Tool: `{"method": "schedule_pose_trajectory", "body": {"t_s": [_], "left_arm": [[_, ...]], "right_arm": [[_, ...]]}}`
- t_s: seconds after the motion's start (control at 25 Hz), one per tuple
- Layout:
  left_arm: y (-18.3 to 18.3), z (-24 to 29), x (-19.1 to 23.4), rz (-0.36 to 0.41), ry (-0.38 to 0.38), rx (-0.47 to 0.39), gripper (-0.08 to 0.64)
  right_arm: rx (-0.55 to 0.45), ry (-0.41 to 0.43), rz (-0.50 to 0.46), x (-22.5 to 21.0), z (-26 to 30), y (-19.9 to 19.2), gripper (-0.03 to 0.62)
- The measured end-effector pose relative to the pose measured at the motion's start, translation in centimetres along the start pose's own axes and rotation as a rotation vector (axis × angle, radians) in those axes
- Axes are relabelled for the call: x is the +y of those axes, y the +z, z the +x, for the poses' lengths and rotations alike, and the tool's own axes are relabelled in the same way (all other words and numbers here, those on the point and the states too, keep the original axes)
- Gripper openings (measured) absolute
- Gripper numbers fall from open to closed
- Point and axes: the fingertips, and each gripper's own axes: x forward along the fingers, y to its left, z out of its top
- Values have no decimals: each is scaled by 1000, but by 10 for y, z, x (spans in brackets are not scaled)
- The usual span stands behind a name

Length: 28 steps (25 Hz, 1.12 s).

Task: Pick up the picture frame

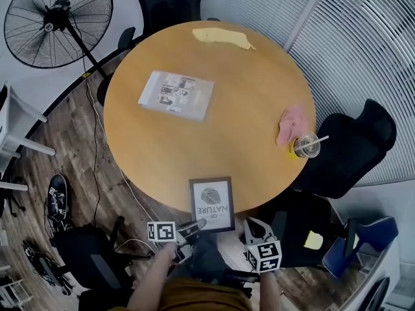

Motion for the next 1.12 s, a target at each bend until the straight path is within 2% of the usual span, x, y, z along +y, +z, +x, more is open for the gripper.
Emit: {"method": "schedule_pose_trajectory", "body": {"t_s": [0.24,0.36,1.12], "left_arm": [[-1,1,-7,30,-25,-6,57],[0,-2,-9,53,-5,-4,51],[9,-4,-41,93,-48,-63,41]], "right_arm": [[-7,3,1,2,0,2,12],[-13,4,-5,6,0,6,12],[-101,3,12,14,-17,35,12]]}}
